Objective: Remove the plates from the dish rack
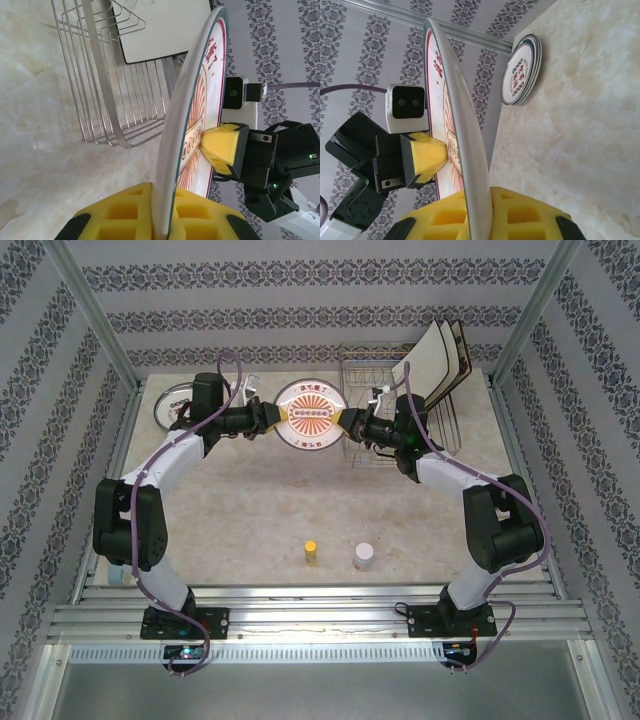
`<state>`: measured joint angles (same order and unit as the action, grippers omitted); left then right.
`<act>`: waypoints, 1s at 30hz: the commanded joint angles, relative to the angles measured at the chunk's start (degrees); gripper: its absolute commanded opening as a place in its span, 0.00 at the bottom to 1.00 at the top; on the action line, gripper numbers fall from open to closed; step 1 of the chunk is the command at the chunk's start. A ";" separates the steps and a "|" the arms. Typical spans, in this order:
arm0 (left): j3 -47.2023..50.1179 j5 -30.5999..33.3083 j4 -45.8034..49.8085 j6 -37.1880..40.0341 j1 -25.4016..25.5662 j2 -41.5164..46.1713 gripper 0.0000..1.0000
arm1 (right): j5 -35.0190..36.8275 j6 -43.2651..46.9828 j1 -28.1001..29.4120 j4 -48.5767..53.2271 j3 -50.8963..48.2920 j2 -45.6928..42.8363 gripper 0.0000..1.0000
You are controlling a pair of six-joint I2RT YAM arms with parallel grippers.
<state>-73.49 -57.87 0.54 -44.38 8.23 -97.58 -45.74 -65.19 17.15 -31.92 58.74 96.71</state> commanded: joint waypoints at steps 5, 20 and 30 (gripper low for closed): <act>2.76 1.07 -12.32 -9.35 -2.06 0.21 0.00 | 3.11 9.95 -1.26 17.84 7.23 -3.06 0.84; 8.59 20.06 -12.68 -14.19 -15.00 6.76 0.00 | 36.50 43.92 -5.98 76.71 28.50 -6.18 0.98; 7.25 31.57 -9.75 -15.50 -24.22 4.88 0.00 | 40.55 49.51 -6.57 80.52 30.63 -6.05 0.98</act>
<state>-64.62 -30.04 -8.73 -58.81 -14.79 -92.33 -8.12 -19.14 10.98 45.36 86.65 91.09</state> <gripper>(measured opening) 0.086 0.978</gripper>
